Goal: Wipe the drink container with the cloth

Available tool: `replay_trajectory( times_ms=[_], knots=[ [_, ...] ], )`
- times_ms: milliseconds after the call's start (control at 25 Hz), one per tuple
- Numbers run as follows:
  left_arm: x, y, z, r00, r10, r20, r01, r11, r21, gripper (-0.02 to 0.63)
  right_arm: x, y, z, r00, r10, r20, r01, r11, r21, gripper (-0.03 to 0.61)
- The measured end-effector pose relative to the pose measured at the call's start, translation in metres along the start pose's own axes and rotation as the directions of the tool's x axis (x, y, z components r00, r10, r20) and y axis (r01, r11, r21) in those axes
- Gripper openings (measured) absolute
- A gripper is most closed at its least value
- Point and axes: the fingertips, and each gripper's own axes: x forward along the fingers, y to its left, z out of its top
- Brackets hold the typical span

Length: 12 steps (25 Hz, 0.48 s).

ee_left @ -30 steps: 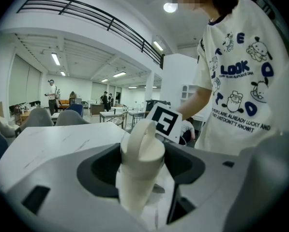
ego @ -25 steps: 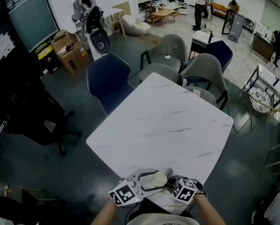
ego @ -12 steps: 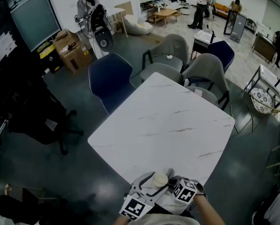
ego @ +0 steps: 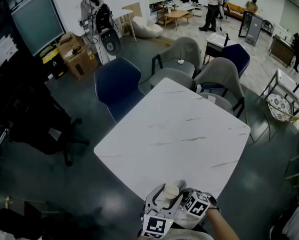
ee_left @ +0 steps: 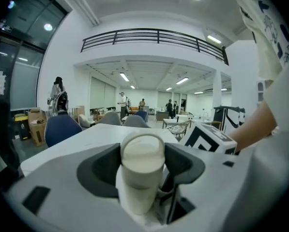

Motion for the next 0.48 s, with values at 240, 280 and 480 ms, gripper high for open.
replay_trajectory(
  times_ms=[240, 280, 480],
  knots=[
    [-0.005, 0.000, 0.000, 0.995, -0.102, 0.018, 0.101, 0.994, 0.036, 0.282, -0.007, 0.004, 0.008, 0.999, 0.033, 0.032, -0.034, 0.999, 0.017, 0.046],
    [-0.005, -0.001, 0.001, 0.993, -0.120, 0.020, 0.119, 0.992, 0.036, 0.282, -0.009, 0.004, 0.009, 0.999, 0.036, 0.035, -0.037, 0.999, 0.014, 0.046],
    [-0.006, -0.004, 0.001, 0.976, -0.215, 0.026, 0.213, 0.974, 0.075, 0.282, -0.022, 0.002, 0.016, 0.999, 0.040, 0.034, -0.039, 0.999, -0.023, 0.046]
  ],
)
